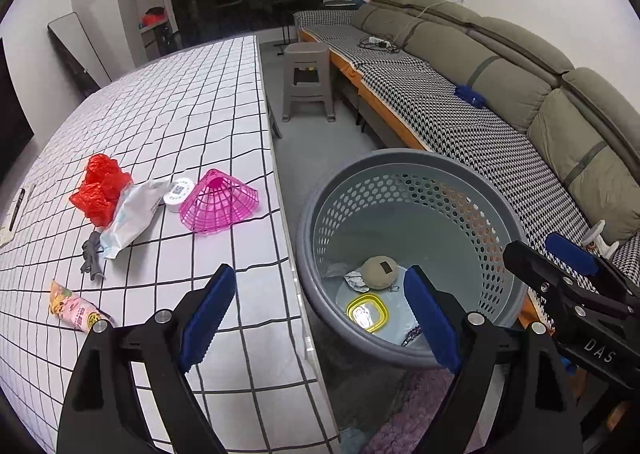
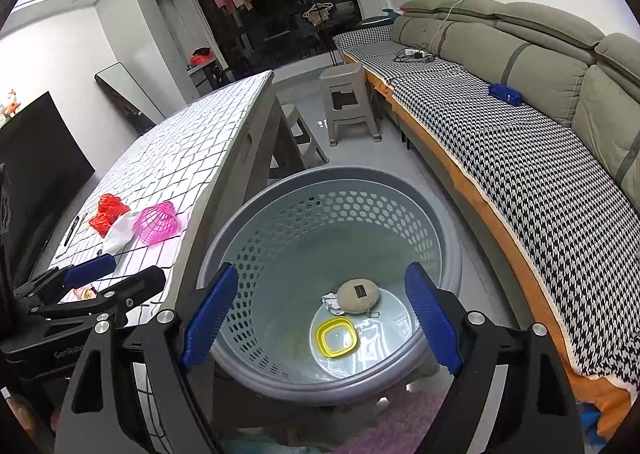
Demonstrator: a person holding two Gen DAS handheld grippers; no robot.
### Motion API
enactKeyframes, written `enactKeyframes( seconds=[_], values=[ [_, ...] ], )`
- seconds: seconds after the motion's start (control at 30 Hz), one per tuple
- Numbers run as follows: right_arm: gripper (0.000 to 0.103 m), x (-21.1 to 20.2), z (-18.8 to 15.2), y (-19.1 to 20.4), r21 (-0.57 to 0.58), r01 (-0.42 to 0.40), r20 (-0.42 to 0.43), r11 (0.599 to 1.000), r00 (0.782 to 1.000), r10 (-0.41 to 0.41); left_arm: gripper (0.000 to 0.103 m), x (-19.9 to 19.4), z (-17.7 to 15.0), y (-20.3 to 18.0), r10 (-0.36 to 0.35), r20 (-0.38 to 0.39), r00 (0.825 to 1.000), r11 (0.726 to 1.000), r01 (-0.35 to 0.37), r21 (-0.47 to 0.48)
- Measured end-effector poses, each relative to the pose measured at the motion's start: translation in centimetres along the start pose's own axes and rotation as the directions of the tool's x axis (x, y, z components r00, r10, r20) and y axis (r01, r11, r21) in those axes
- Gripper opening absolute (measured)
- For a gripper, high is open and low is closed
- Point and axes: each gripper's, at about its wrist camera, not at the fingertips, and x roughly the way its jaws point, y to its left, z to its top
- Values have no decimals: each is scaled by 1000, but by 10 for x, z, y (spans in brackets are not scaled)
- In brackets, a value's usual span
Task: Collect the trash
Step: 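Move both open grippers back from the basket toward the table items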
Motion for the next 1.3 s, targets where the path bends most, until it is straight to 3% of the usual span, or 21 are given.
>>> enactKeyframes(
  seconds=[1.3],
  values=[
    [82,-17,-10,91,-150,-86,16,985,996,90,84,-57,-42,84,89,53,995,988,-82,-128]
  ],
)
